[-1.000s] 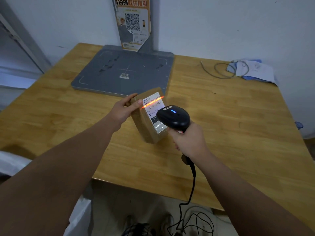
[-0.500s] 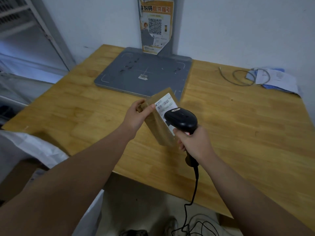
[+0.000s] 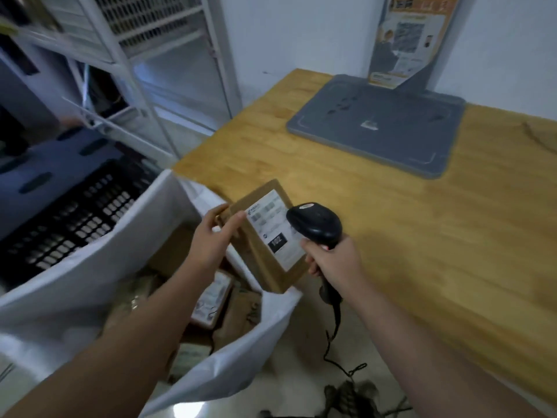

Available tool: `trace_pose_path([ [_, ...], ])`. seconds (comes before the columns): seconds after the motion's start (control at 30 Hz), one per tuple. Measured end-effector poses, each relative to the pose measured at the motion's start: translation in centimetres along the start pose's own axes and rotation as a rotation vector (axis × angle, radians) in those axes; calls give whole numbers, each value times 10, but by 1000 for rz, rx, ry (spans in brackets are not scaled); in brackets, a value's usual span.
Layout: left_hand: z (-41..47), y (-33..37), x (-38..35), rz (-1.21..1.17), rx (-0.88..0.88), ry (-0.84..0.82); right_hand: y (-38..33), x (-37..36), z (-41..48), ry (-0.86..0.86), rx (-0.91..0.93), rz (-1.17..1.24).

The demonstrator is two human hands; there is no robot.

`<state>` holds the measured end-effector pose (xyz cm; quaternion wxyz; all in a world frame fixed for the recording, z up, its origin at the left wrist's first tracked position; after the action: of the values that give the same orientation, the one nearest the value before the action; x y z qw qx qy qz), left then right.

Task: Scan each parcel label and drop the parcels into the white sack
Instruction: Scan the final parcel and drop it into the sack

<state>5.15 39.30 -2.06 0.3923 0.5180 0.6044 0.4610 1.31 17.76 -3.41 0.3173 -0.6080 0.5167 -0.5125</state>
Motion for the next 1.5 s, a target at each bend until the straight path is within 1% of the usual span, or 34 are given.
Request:
trace_pose_path([
  [0.07, -10, -12, 49, 16, 30, 58, 4, -42, -9, -47, -26, 0],
  [0.17, -17, -24, 104, 129, 12, 117, 8, -93, -20, -92, -67, 3],
  [0.23, -16, -34, 130, 267, 27, 115, 12, -119, -27, -109, -78, -43],
  [0.3, -14, -44, 147, 459, 76, 90, 17, -137, -35, -115, -77, -92],
  [0.37, -11, -53, 156, 739, 150, -9, 24, -148, -42, -112, -89, -144],
  [0.43, -7, -66, 162, 1087, 203, -173, 32, -155, -48, -106, -113, -196],
  [0.47, -5, -76, 165, 1217, 222, -251, 37, -157, -50, -104, -130, -217],
  [0.5, -5, -85, 165, 1297, 224, -317, 41, -159, -52, -101, -148, -232],
  [0.53, -5, -94, 165, 1325, 224, -369, 45, -161, -54, -94, -164, -240],
  [0.6, -5, -104, 159, 1303, 177, -413, 52, -162, -56, -71, -190, -242],
  [0.67, -2, -106, 150, 1254, 77, -411, 58, -163, -58, -59, -207, -247],
  [0.73, 5, -105, 143, 1264, 4, -440, 64, -165, -58, -56, -228, -252],
  [0.83, 6, -112, 134, 1321, -18, -522, 75, -169, -58, -46, -251, -279],
  [0.93, -5, -134, 128, 1347, 43, -651, 83, -172, -58, -23, -250, -300],
  [0.97, -7, -142, 129, 1341, 62, -666, 84, -172, -59, -21, -248, -308],
  [1.07, 2, -153, 134, 1250, 82, -620, 88, -172, -59, -25, -257, -319],
  [1.13, 10, -154, 136, 1214, 77, -626, 90, -172, -59, 2, -249, -361],
  [1.23, 13, -151, 133, 1200, 45, -627, 92, -171, -57, 200, -206, -490],
  [1.3, 11, -148, 134, 1191, 23, -607, 97, -171, -54, 296, -244, -546],
  [1.37, 7, -146, 138, 1180, 21, -575, 107, -174, -53, 258, -337, -484],
  [1.43, 5, -143, 144, 1176, 21, -547, 116, -178, -52, 212, -430, -328],
  [1.5, 3, -138, 146, 1171, 17, -538, 112, -179, -50, 208, -458, -228],
])
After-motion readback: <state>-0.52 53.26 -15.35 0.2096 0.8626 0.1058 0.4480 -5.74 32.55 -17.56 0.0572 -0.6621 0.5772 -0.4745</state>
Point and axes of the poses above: each hand's wrist, its own z-axis towards the middle knuckle, its own x-axis out of the back of the hand, y = z × x, the point moved 1 cm from there along z, towards the middle knuckle, and after that the axes turned 8 degrees about -z, right-handed, at the moved point
